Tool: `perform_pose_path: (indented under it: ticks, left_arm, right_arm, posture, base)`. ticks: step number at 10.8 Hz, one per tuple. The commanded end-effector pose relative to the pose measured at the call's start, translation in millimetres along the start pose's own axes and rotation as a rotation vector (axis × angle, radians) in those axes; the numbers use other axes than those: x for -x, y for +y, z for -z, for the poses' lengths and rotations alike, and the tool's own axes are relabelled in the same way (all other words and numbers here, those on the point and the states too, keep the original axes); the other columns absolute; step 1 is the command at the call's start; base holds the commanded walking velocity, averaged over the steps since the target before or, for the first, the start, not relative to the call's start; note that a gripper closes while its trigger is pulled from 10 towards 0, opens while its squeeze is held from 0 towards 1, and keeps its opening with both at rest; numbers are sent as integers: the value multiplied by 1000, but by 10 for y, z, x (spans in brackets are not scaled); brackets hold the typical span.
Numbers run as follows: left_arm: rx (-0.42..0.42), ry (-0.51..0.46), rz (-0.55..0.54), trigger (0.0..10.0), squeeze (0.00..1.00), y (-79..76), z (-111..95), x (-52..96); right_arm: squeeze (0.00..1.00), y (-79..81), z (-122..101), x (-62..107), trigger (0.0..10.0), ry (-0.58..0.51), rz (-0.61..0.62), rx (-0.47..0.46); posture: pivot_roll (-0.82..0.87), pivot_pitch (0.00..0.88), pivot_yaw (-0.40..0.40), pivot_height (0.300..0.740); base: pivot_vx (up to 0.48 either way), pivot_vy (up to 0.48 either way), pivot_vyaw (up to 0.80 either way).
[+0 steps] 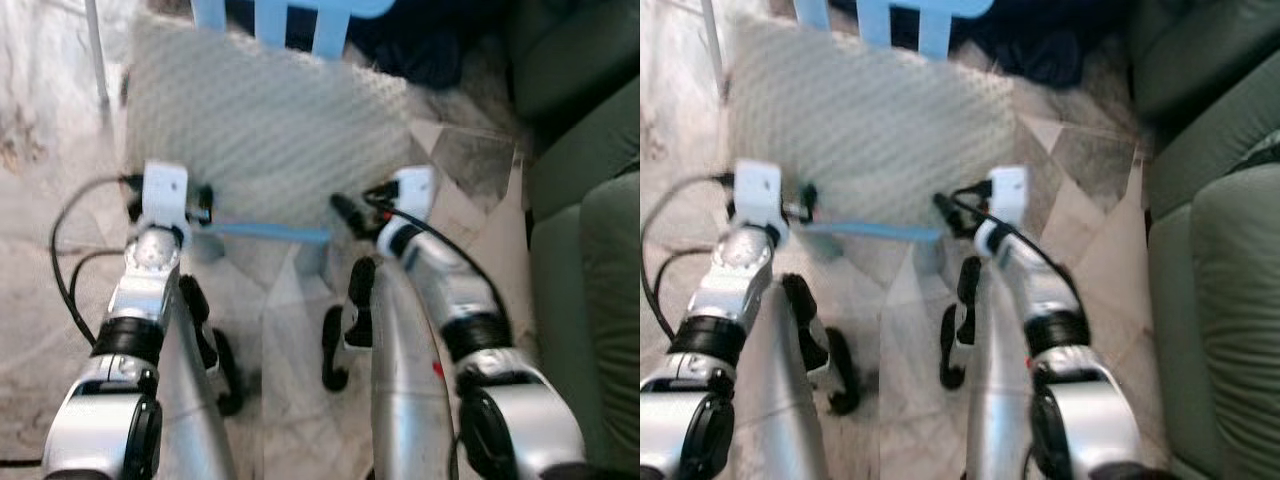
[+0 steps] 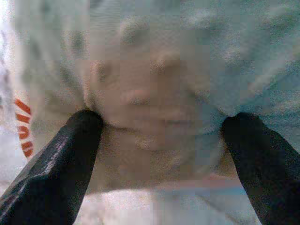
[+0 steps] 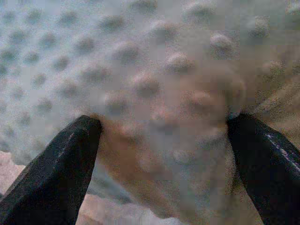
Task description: Move the pillow to the sofa
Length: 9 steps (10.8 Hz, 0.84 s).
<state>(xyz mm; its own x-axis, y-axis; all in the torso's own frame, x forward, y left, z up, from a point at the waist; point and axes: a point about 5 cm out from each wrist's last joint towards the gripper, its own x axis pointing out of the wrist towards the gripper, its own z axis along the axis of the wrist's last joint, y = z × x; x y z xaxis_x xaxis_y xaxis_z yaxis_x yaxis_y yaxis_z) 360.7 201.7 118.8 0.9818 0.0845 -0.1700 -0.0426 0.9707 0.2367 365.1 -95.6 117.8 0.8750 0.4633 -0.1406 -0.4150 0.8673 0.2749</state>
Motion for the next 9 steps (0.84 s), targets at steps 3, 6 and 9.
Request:
perform_pose_path:
  ticks: [3,6,9]
  left_arm:
    - [82,146,108,0,0,-200,421,90]
    - [59,157,138,0,0,-212,422,79]
    - [53,136,159,0,0,-245,388,43]
  right_arm:
    - [0,121,297,-81,0,124,24,38]
    - [0,120,296,-101,0,134,27,53]
    - [0,-12,264,-70,0,140,47,93]
  posture:
    - [19,494,-126,498]
    - [13,478,-128,498]
    - [0,446,-127,498]
  base:
    - [0,0,0]
    - [0,0,0]
    - [0,0,0]
